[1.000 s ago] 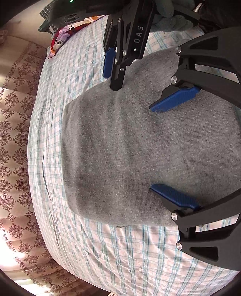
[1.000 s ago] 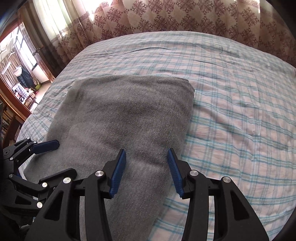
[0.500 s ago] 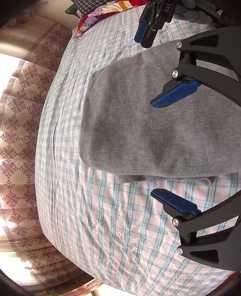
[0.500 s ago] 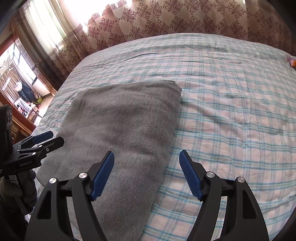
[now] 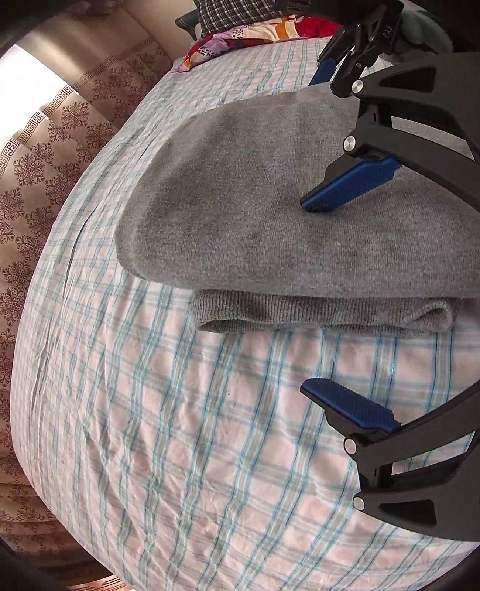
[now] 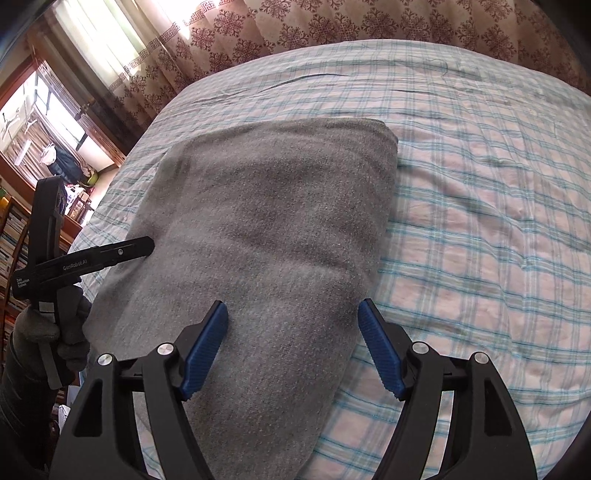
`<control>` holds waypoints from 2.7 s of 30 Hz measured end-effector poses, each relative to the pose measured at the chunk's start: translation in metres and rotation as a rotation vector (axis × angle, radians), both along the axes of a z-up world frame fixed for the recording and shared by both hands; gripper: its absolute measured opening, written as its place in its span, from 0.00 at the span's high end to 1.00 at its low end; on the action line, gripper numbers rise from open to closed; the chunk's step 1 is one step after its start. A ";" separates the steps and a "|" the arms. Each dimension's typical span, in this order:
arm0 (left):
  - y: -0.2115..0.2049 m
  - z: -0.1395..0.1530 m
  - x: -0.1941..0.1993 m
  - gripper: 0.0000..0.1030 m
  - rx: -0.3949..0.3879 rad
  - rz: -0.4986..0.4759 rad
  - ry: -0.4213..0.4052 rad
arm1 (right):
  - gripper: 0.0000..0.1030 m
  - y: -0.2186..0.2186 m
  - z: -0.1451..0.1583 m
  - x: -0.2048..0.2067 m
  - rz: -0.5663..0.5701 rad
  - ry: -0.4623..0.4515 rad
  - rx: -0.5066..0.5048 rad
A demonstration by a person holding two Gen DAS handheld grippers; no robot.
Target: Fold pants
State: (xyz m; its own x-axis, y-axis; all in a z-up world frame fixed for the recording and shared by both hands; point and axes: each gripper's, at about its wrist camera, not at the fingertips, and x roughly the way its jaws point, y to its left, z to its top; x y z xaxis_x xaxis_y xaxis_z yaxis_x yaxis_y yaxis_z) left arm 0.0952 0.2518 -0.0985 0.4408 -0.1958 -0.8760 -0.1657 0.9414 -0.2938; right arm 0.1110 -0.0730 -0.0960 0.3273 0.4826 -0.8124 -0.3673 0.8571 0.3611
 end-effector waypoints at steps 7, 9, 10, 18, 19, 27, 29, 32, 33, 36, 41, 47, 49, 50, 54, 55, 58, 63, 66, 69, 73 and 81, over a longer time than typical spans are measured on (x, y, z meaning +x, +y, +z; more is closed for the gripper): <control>0.009 -0.015 0.006 0.13 -0.113 -0.027 0.002 | 0.18 -0.022 0.000 0.014 -0.085 0.039 0.072; 0.012 -0.017 0.007 0.15 -0.145 -0.032 -0.002 | 0.17 -0.029 -0.003 0.021 -0.109 0.064 0.109; 0.012 -0.018 0.007 0.18 -0.160 -0.038 -0.005 | 0.17 -0.032 -0.006 0.024 -0.123 0.079 0.127; 0.009 -0.021 0.008 0.37 -0.250 -0.065 -0.021 | 0.17 -0.042 -0.031 0.051 -0.181 0.194 0.238; 0.010 -0.022 0.008 0.38 -0.263 -0.063 -0.022 | 0.17 -0.041 -0.036 0.054 -0.181 0.216 0.256; 0.013 -0.028 0.009 0.42 -0.336 -0.064 -0.034 | 0.22 -0.018 -0.056 0.060 -0.145 0.244 0.346; 0.014 -0.029 0.009 0.44 -0.355 -0.062 -0.034 | 0.24 -0.008 -0.057 0.060 -0.121 0.244 0.349; 0.012 -0.029 0.009 0.49 -0.375 -0.064 -0.038 | 0.36 -0.005 -0.059 0.061 -0.112 0.246 0.358; 0.011 -0.030 0.009 0.50 -0.384 -0.065 -0.039 | 0.50 -0.005 -0.060 0.063 -0.107 0.259 0.380; 0.008 -0.027 0.006 0.55 -0.388 -0.064 -0.045 | 0.68 -0.006 -0.057 0.063 -0.085 0.262 0.416; 0.005 -0.014 0.007 0.61 -0.403 -0.058 -0.057 | 0.79 0.000 -0.019 0.060 -0.029 0.148 0.379; -0.007 0.006 0.017 0.64 -0.412 -0.084 -0.087 | 0.80 -0.004 0.023 0.063 0.009 0.030 0.348; -0.016 0.012 0.024 0.64 -0.414 -0.099 -0.099 | 0.80 -0.012 0.035 0.069 -0.001 -0.001 0.353; -0.022 0.016 0.029 0.64 -0.415 -0.108 -0.105 | 0.80 -0.018 0.039 0.072 -0.009 -0.011 0.359; -0.050 0.026 0.053 0.64 -0.411 -0.152 -0.120 | 0.80 -0.042 0.054 0.088 -0.050 -0.051 0.349; -0.058 0.027 0.059 0.64 -0.408 -0.164 -0.122 | 0.80 -0.049 0.055 0.091 -0.060 -0.061 0.341; -0.084 0.029 0.080 0.64 -0.404 -0.194 -0.122 | 0.80 -0.074 0.057 0.100 -0.102 -0.075 0.332; -0.120 0.025 0.113 0.64 -0.406 -0.231 -0.101 | 0.80 -0.110 0.052 0.119 -0.160 -0.086 0.316; -0.140 0.023 0.133 0.64 -0.405 -0.247 -0.091 | 0.80 -0.130 0.050 0.131 -0.183 -0.091 0.307; -0.158 0.022 0.150 0.64 -0.406 -0.262 -0.082 | 0.80 -0.147 0.048 0.142 -0.204 -0.098 0.301; -0.182 0.020 0.171 0.64 -0.399 -0.283 -0.068 | 0.80 -0.171 0.043 0.156 -0.230 -0.101 0.300; -0.225 0.002 0.205 0.64 -0.372 -0.319 -0.020 | 0.80 -0.213 0.019 0.177 -0.284 -0.070 0.283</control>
State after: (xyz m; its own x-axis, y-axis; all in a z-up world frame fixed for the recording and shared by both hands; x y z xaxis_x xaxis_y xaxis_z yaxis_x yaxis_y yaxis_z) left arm 0.3005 0.0267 -0.0960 0.3237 -0.6218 -0.7132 0.1232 0.7750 -0.6198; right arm 0.2885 -0.2857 -0.0773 0.5300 0.5658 -0.6316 -0.1621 0.7987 0.5795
